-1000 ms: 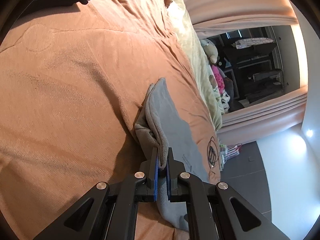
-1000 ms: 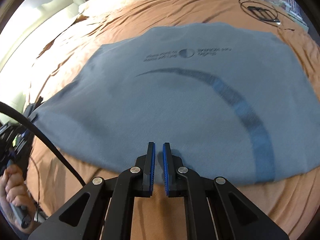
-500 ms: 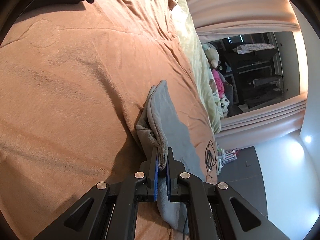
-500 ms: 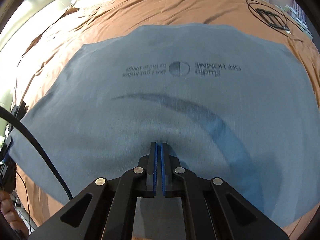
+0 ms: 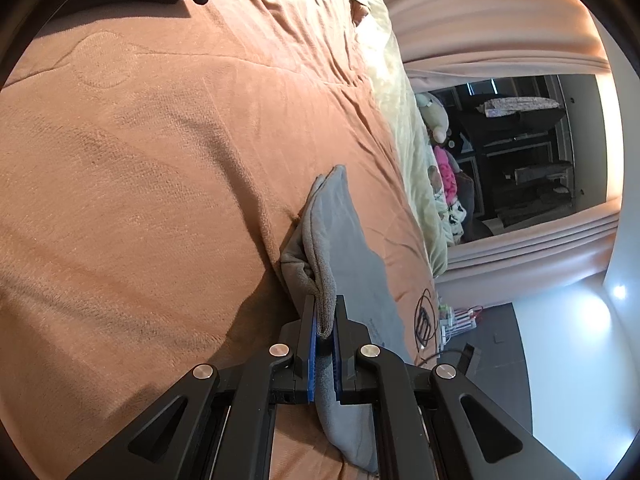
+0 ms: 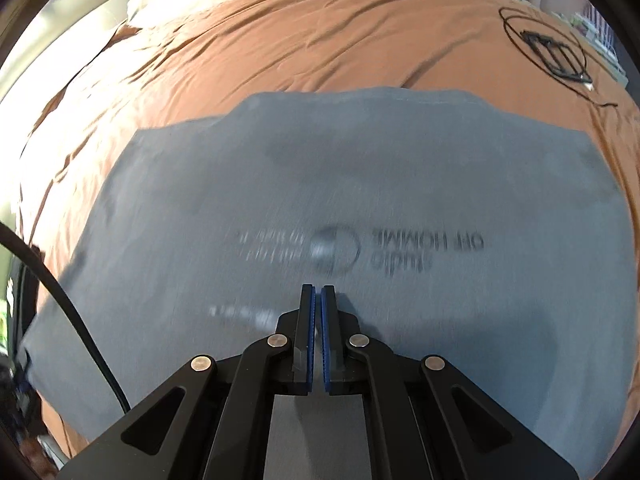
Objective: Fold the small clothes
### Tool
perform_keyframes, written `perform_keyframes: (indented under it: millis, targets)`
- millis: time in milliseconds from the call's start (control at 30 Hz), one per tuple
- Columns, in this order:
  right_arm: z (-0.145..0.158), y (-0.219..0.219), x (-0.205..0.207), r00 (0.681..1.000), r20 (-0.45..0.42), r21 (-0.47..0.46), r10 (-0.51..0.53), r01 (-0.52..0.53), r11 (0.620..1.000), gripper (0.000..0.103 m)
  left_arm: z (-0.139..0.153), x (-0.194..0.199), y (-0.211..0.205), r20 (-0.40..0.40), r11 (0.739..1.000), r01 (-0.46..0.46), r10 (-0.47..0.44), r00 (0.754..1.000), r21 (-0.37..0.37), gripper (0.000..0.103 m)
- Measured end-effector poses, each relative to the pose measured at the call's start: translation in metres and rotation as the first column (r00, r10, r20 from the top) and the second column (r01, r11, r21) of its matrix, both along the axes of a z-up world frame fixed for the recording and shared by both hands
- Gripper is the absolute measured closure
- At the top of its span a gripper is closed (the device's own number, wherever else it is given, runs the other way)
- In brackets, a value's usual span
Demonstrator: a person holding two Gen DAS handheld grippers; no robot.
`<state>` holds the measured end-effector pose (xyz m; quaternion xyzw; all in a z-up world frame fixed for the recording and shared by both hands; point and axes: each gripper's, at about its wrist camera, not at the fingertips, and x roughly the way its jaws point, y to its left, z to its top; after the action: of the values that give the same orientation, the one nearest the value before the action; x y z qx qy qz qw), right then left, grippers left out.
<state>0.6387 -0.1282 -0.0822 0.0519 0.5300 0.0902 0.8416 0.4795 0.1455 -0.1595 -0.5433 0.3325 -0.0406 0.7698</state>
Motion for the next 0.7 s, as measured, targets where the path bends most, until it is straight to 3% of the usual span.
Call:
perform_keyframes:
  millis: [700]
  targets:
    - [-0.028,0.014,0.107,0.999,0.041,-0.021,-0.009,0.009,1.000,0.103,-0.014,0.003,0.003,-0.087,1.000,-0.011,0.010,0.996,-0.014,0.097]
